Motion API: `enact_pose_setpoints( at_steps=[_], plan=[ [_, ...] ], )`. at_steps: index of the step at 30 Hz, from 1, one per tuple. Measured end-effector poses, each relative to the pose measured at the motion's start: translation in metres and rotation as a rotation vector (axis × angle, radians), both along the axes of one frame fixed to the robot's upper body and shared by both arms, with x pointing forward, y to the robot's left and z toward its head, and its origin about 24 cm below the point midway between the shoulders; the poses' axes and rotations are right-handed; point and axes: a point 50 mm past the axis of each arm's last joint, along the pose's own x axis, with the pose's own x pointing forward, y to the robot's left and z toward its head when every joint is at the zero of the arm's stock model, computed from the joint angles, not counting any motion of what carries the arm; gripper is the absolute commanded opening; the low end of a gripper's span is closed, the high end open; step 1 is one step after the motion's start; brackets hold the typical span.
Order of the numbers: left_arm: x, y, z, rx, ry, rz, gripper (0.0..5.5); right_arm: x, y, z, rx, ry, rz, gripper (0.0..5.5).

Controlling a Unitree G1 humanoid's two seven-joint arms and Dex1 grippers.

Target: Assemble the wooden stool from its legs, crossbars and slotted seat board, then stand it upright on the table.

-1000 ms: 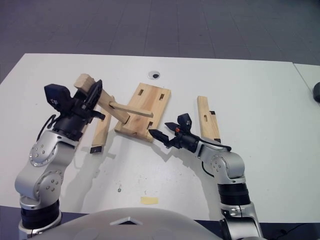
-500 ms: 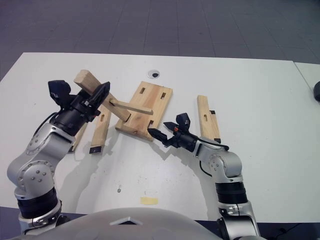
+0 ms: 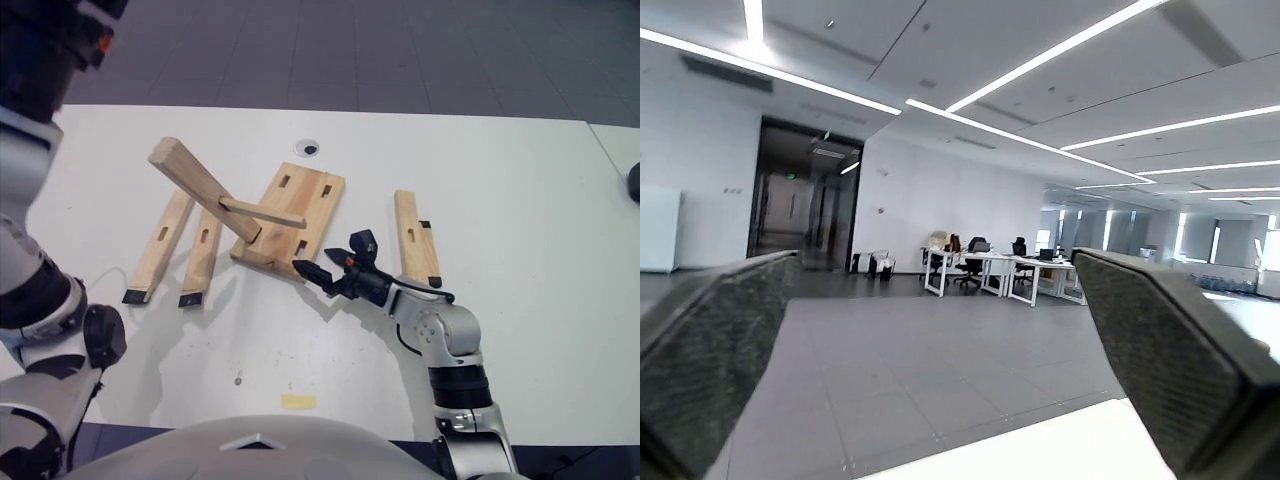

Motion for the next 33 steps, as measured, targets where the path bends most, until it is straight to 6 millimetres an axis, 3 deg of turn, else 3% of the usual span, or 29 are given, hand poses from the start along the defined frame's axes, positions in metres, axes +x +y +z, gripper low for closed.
enact_pose_setpoints(
  at_steps=[2, 4, 7, 13, 20, 24, 26, 29, 33],
  plan=[
    [0.015, 0.002, -0.027, 0.031, 0.113, 0.008, 5.39, 0.000, 0.000, 0.000, 0.000, 0.000, 0.001, 5.40],
    [0.030, 0.007, -0.082, 0.055, 0.318, 0.039, 5.39, 0.000, 0.001, 0.000, 0.001, 0.000, 0.001, 5.40],
    [0.033, 0.010, -0.102, 0.014, 0.300, 0.076, 5.39, 0.000, 0.001, -0.001, -0.002, 0.002, -0.001, 5.40],
    [0.033, -0.008, -0.102, -0.084, 0.280, 0.013, 5.39, -0.003, -0.001, -0.003, -0.010, 0.016, -0.003, 5.40],
    [0.037, 0.000, -0.091, -0.148, 0.329, 0.042, 5.39, -0.003, 0.001, -0.001, -0.002, 0.006, 0.001, 5.40],
    [0.030, 0.044, -0.059, -0.208, 0.266, 0.153, 5.39, -0.004, 0.003, -0.001, 0.015, 0.006, -0.002, 5.40],
    [0.021, 0.070, -0.056, -0.130, 0.268, 0.242, 5.39, -0.005, 0.000, -0.001, 0.018, 0.008, -0.017, 5.40],
    [0.011, 0.097, -0.106, 0.062, 0.479, 0.360, 5.39, -0.005, -0.002, -0.001, 0.022, 0.009, -0.030, 5.40],
    [-0.015, 0.102, -0.192, 0.216, 0.846, 0.324, 5.39, -0.007, -0.004, -0.002, 0.020, 0.008, -0.042, 5.40]
  ],
)
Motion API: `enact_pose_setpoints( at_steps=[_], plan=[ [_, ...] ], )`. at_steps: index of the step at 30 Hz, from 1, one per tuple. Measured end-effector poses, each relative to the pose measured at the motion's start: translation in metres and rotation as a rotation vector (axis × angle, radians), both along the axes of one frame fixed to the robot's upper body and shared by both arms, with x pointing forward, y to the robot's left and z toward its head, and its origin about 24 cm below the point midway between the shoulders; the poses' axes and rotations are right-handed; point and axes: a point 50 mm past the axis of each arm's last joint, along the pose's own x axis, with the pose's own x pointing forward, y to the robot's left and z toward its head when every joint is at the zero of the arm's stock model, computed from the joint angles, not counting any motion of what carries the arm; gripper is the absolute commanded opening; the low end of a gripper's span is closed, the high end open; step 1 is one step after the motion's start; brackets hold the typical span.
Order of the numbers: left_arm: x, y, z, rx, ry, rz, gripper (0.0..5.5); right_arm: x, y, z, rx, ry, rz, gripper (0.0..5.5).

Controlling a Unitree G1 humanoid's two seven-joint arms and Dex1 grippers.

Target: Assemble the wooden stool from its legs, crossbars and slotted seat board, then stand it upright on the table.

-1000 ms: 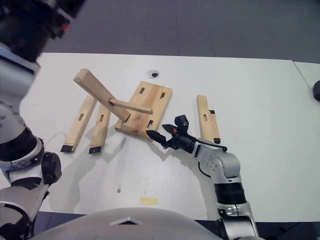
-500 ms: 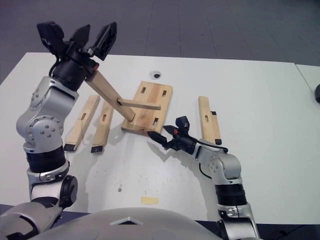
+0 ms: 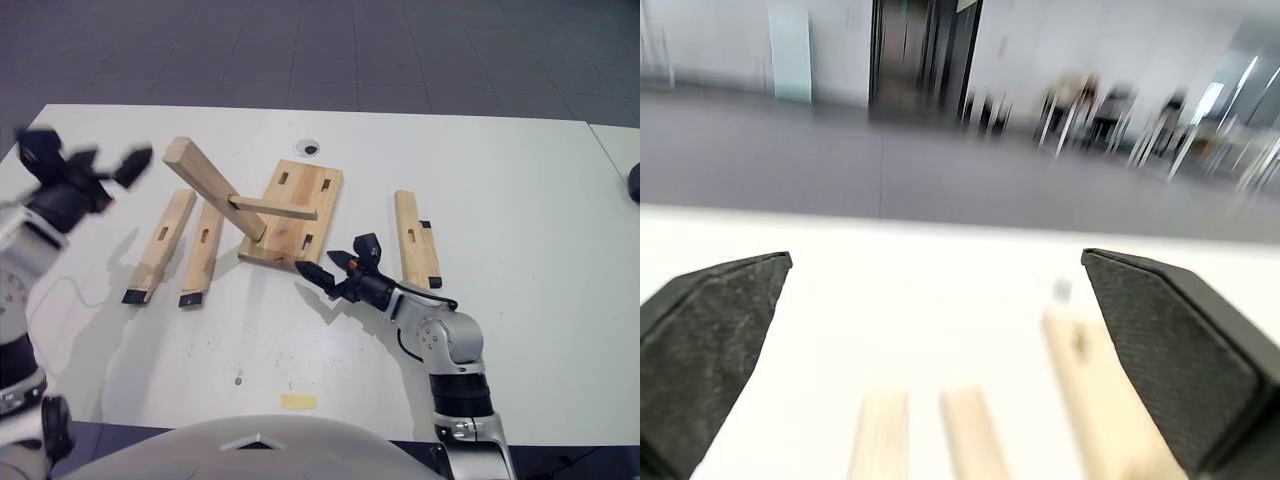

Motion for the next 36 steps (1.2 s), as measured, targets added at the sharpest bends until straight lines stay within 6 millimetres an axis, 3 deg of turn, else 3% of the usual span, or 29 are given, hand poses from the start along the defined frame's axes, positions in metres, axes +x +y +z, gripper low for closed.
enact_pose_setpoints(
  at_steps=[1, 2, 6, 14, 22, 27, 30, 33, 36],
  plan=[
    [-0.010, -0.001, -0.020, 0.017, 0.091, -0.016, 5.39, -0.001, -0.001, 0.000, -0.001, 0.000, -0.006, 5.40],
    [-0.014, -0.002, -0.029, 0.024, 0.128, -0.025, 5.39, -0.001, -0.001, 0.000, -0.002, 0.000, -0.008, 5.40],
    [-0.014, 0.006, -0.045, 0.080, 0.183, 0.025, 4.79, -0.001, -0.001, 0.000, -0.003, 0.000, -0.010, 5.40],
    [-0.019, 0.011, -0.062, 0.126, 0.234, 0.006, 3.35, -0.001, -0.001, 0.000, -0.006, 0.000, -0.011, 5.40],
    [-0.016, 0.015, -0.064, 0.255, 0.235, -0.068, 2.11, 0.000, -0.002, -0.001, -0.014, -0.003, -0.015, 5.40],
    [-0.014, 0.013, -0.059, 0.210, 0.224, -0.059, 2.05, 0.015, -0.011, -0.001, -0.042, -0.022, -0.095, 5.40],
    [0.007, 0.006, -0.035, 0.194, 0.089, -0.014, 2.05, 0.037, -0.030, 0.000, -0.099, -0.043, -0.259, 5.40],
    [0.036, -0.009, 0.029, 0.167, -0.218, 0.031, 2.05, 0.057, -0.051, 0.009, -0.124, -0.067, -0.396, 5.40],
    [0.044, -0.022, 0.072, 0.197, -0.418, 0.014, 2.05, 0.082, -0.073, 0.049, -0.024, -0.163, -0.527, 5.40]
  ],
)
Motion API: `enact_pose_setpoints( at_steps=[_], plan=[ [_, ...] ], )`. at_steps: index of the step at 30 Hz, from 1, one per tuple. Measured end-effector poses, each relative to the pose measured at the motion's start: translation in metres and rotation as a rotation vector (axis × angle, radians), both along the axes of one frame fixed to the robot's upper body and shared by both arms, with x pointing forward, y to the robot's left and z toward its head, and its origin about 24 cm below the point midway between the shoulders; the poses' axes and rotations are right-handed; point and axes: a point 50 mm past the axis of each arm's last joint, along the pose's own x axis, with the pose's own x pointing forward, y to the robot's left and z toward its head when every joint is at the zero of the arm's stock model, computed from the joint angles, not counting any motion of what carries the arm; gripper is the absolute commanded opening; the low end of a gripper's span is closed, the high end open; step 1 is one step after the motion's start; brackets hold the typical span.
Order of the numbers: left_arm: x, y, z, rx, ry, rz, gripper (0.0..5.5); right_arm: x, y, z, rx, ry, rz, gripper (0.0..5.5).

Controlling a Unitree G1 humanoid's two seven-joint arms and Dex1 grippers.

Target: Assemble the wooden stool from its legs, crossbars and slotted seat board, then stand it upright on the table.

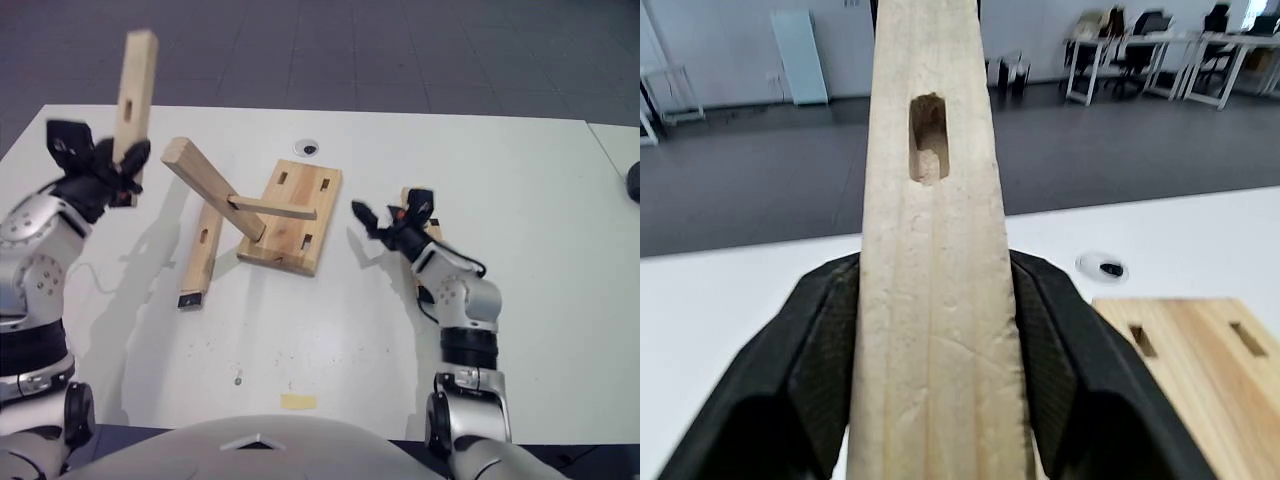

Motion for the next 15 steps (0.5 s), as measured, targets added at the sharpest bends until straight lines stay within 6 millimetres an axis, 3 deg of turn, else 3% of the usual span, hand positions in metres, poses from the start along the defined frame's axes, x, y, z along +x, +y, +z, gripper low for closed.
enact_pose_setpoints(
  at_steps=[3, 6, 9, 15],
  plan=[
    [0.002, -0.018, 0.023, 0.081, -0.118, -0.088, 2.05, 0.012, 0.006, 0.067, 0.220, -0.239, 0.087, 5.40],
    [0.002, -0.036, 0.039, 0.163, -0.203, -0.207, 2.05, 0.001, 0.034, 0.120, 0.428, -0.410, 0.346, 5.40],
    [0.001, -0.053, 0.045, 0.235, -0.248, -0.348, 2.05, -0.008, 0.057, 0.134, 0.512, -0.438, 0.484, 5.40],
    [-0.002, -0.075, 0.040, 0.262, -0.252, -0.486, 2.05, -0.003, 0.087, 0.124, 0.560, -0.352, 0.492, 5.40]
  ],
)
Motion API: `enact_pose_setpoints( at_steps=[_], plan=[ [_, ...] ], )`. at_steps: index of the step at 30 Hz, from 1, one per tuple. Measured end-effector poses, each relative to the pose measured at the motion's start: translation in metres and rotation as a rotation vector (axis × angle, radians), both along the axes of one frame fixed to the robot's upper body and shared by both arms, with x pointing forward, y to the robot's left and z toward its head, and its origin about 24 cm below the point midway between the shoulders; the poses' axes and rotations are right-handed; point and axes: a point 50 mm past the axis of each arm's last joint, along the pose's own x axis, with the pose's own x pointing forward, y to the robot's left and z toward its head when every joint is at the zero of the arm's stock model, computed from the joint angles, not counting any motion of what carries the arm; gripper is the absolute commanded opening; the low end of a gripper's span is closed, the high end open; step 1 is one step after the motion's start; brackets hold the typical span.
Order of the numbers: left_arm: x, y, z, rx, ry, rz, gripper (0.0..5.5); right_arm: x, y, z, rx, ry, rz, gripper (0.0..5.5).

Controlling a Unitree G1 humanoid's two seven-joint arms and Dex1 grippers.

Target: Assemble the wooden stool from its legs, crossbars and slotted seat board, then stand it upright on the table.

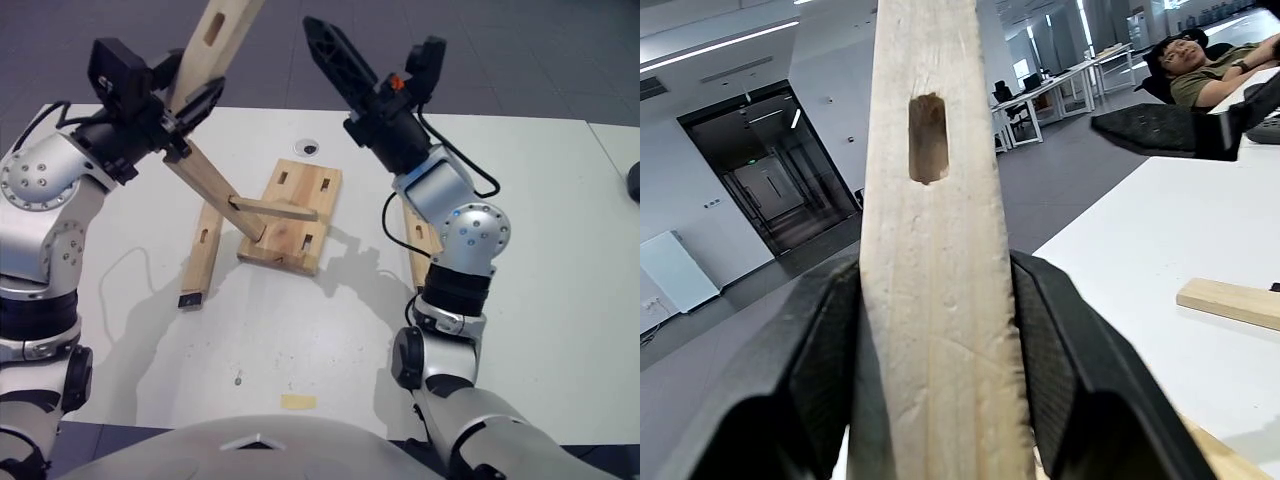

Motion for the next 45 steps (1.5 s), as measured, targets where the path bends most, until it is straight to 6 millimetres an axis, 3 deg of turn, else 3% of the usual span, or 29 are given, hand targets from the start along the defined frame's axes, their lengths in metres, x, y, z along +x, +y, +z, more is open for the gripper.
enact_pose_setpoints(
  at_steps=[8, 16, 25, 34, 42, 45],
  plan=[
    [-0.006, -0.015, 0.000, -0.002, -0.016, -0.050, 2.05, 0.010, 0.008, 0.013, 0.046, -0.008, -0.026, 5.40],
    [-0.014, -0.029, 0.000, 0.003, -0.011, -0.111, 2.05, 0.017, 0.023, 0.026, 0.088, -0.015, 0.003, 4.14],
    [-0.016, -0.031, 0.001, 0.016, -0.001, -0.128, 2.05, 0.013, 0.022, 0.036, 0.099, -0.017, -0.016, 2.64],
    [-0.020, -0.033, 0.002, 0.078, -0.019, -0.150, 2.05, -0.002, 0.020, 0.027, 0.102, 0.027, -0.027, 1.08],
    [-0.021, -0.034, 0.003, 0.083, -0.016, -0.154, 2.05, -0.006, 0.020, 0.026, 0.124, 0.049, -0.048, 1.06],
    [-0.021, -0.034, 0.003, 0.085, -0.012, -0.156, 2.70, -0.005, 0.019, 0.024, 0.130, 0.059, -0.058, 1.01]
  ],
)
